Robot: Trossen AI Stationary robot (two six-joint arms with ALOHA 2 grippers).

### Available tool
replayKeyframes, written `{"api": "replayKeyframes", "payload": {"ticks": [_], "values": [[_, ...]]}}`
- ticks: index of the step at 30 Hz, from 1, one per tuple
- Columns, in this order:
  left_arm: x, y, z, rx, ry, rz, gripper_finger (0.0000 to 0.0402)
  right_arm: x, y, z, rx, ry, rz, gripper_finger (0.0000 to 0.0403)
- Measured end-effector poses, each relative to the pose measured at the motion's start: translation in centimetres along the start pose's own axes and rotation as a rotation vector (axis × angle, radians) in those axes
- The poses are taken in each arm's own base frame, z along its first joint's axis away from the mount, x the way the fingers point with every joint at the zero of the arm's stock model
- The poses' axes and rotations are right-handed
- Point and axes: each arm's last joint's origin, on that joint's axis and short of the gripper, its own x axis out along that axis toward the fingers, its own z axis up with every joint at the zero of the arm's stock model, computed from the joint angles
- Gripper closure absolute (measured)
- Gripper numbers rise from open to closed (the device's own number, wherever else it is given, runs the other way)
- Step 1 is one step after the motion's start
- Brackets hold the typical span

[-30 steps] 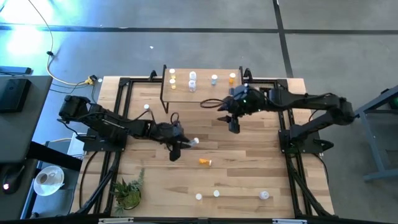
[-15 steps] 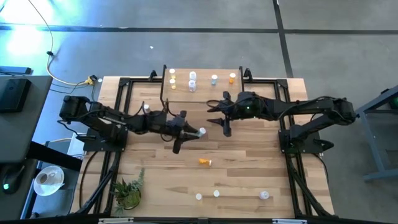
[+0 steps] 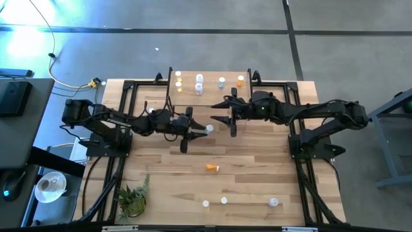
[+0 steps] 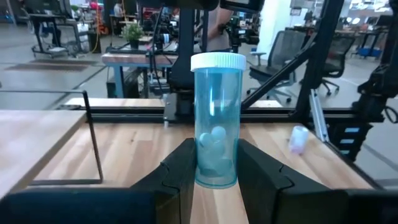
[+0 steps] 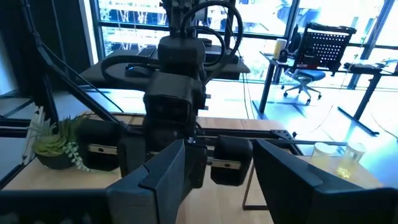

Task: Pick and place medicine bottles onto shelf by color
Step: Put the bottom blue pill bottle into the shelf aligned with the blue pill bottle

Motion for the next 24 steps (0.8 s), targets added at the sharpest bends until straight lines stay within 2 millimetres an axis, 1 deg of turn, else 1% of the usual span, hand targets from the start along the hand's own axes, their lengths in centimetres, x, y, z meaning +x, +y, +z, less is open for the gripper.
{"api": "replayKeyframes", "payload": {"ticks": [4,9,12,18,24], "values": [[0.0,0.0,0.0,0.017,0.004,0.0,0.0311,0.5,0.0,-0.4,0.001,0.008,0.012,0.0221],[0.0,0.0,-0.1,0.017,0.011,0.003,0.0311,1.1,0.4,-1.2,0.027,0.03,0.111,0.0221],[0.0,0.0,-0.2,0.016,0.018,0.003,0.0311,1.2,0.5,-1.3,0.059,0.035,0.157,0.0221],[0.0,0.0,-0.3,0.015,0.029,0.008,0.0311,1.3,0.6,-1.6,0.068,0.057,0.175,0.0221],[0.0,0.0,-0.4,0.013,0.037,0.01,0.0311,2.4,0.7,-3.1,0.086,0.112,0.189,0.0221]]}}
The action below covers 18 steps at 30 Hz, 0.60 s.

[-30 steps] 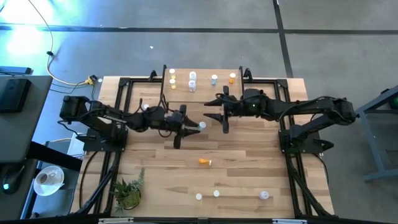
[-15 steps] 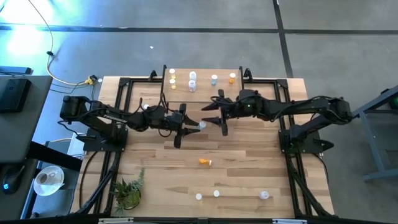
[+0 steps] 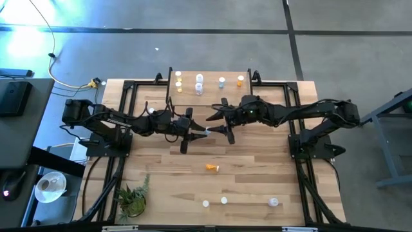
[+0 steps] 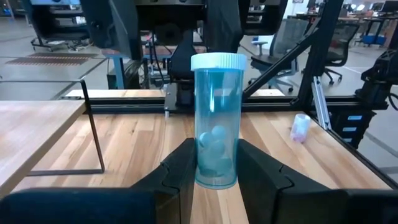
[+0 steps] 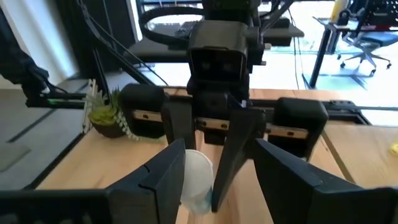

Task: Pick and place medicine bottles onto shelf by color
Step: Put the bottom blue pill bottle into the shelf aligned with the blue pill bottle

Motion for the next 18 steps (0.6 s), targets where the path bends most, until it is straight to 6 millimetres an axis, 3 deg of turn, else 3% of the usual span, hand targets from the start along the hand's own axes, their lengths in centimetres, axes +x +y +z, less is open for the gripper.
{"api": "replayKeyframes", "payload": {"ticks": [18], "values": [[-0.03,0.35,-0.15,-0.017,0.017,0.122,0.0311,0.17,-0.03,-0.04,0.015,0.001,0.008,0.0221]]}}
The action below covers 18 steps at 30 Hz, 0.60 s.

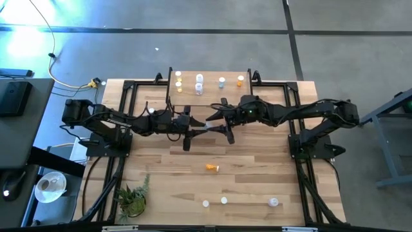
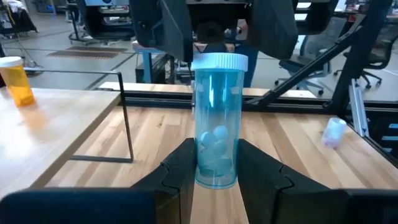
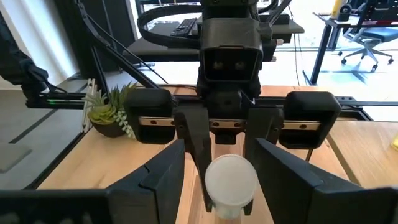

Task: Pick and place medicine bottles onto shelf by color
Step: Put the bottom blue pill bottle into the shelf aligned with the blue pill bottle

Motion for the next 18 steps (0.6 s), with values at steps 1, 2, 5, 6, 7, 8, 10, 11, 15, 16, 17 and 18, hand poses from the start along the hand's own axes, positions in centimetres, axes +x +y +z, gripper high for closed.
{"api": "replayKeyframes", "payload": {"ticks": [1,2,5,6,7,8,10,11,15,16,17,18], "values": [[0.0,0.0,0.0,0.002,0.0,0.001,0.0311,0.0,-0.02,0.0,0.0,0.001,-0.002,0.0221],[0.0,0.0,-0.01,0.004,0.0,0.002,0.0311,-0.01,-0.01,-0.01,0.001,0.005,-0.005,0.0221],[0.0,0.0,0.0,0.004,0.0,0.002,0.0311,-0.01,-0.08,-0.27,-0.002,0.034,-0.035,0.0221],[0.0,0.0,0.0,0.005,0.0,0.002,0.0311,-0.01,-0.09,-0.35,-0.008,0.041,-0.039,0.0221],[0.0,0.0,0.01,0.004,-0.001,0.002,0.0311,-0.02,-0.09,-0.35,-0.012,0.043,-0.04,0.0221],[0.0,0.0,0.01,0.004,-0.002,0.002,0.0311,-0.02,-0.1,-0.37,-0.013,0.043,-0.04,0.0221],[0.0,0.0,0.02,0.004,-0.002,0.002,0.0311,-0.02,-0.1,-0.37,-0.014,0.043,-0.041,0.0221],[0.0,0.0,0.02,0.004,-0.003,0.002,0.0311,-0.02,-0.1,-0.37,-0.014,0.043,-0.041,0.0221],[0.0,0.0,0.01,0.007,-0.002,0.0,0.0311,-0.02,-0.1,-0.34,-0.016,0.042,-0.041,0.0229],[0.0,0.0,0.01,0.007,-0.002,0.0,0.0311,-0.02,-0.1,-0.34,-0.016,0.042,-0.041,0.0235],[0.0,0.0,0.01,0.007,-0.002,0.0,0.0311,-0.02,-0.1,-0.36,-0.016,0.043,-0.041,0.0242],[0.0,0.0,0.02,0.008,-0.003,0.0,0.0311,-0.02,-0.1,-0.35,-0.013,0.043,-0.041,0.0249]]}}
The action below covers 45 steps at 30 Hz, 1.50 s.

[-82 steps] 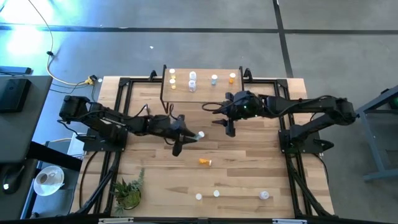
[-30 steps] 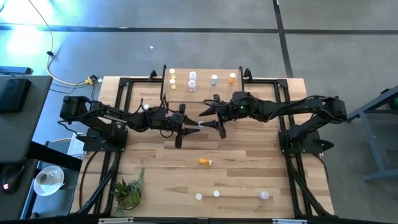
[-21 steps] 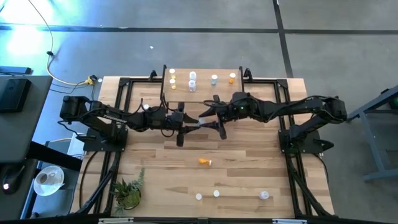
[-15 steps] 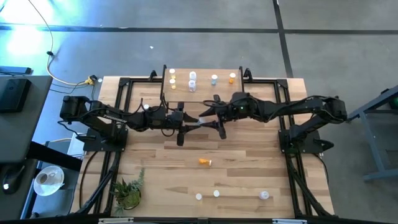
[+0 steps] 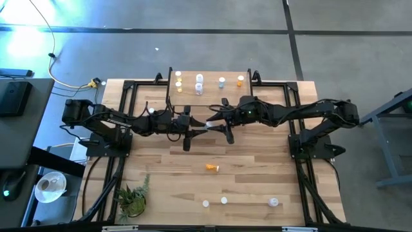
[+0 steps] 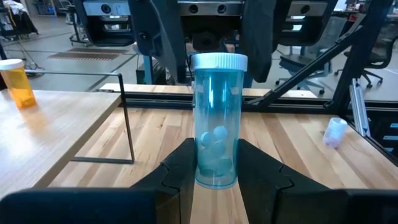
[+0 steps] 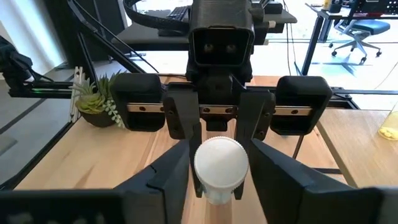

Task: Pick and place medicine bottles onto shelf by color
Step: Put the bottom blue pill bottle into the shelf aligned with the blue pill bottle

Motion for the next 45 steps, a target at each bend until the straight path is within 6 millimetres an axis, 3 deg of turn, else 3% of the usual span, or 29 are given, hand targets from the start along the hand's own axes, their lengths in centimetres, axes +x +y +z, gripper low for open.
{"api": "replayKeyframes", "payload": {"ticks": [6,17,29,33,45], "values": [[0.0,0.0,0.0,0.008,-0.002,0.0,0.0311,0.0,0.0,0.0,0.016,0.002,-0.003,0.0285],[0.0,0.0,0.0,0.008,-0.002,0.0,0.0305,0.0,0.0,0.0,0.017,0.005,-0.003,0.0295],[0.0,0.2,-0.1,0.009,0.008,0.079,0.0202,-0.2,-0.2,0.1,0.003,0.005,-0.087,0.0296],[-0.3,0.4,0.3,0.026,0.009,0.122,0.0183,-1.0,-0.6,0.7,-0.031,-0.005,-0.189,0.0296],[-2.6,0.5,2.5,0.117,-0.002,0.189,0.0181,-5.1,-3.7,3.0,-0.027,-0.097,-0.386,0.0297]]}}
